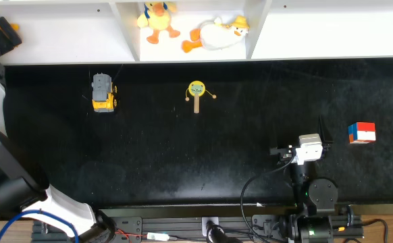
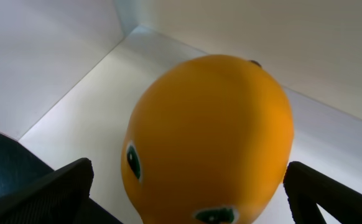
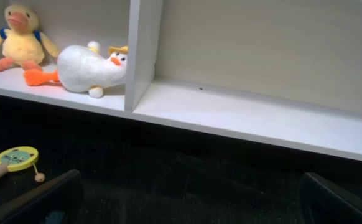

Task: Store Toys

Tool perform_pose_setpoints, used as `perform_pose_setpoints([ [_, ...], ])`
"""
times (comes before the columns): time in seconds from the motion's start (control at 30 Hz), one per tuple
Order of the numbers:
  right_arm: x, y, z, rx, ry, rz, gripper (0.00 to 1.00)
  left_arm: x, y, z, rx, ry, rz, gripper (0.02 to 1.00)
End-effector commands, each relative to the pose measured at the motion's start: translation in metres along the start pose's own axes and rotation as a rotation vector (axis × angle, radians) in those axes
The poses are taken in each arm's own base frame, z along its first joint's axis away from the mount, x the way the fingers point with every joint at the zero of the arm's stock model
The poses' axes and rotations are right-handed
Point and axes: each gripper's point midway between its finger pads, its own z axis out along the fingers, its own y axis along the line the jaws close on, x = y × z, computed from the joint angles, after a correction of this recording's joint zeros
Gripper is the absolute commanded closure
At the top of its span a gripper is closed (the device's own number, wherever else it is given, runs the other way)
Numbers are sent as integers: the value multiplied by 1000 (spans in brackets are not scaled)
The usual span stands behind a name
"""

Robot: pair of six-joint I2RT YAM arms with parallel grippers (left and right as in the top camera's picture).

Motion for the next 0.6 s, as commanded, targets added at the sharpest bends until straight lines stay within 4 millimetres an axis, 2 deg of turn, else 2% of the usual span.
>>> perform_pose_setpoints([
  [0.03,5,0,1,-2,5,-3,5,-26,-3,-21,9,-47,0,20],
  [0.37,5,0,1,-2,5,-3,5,-42,-8,-78,38,-35,5,20],
  [0.6,5,0,1,-2,5,-3,5,-31,-5,-120,29,35,26,23],
])
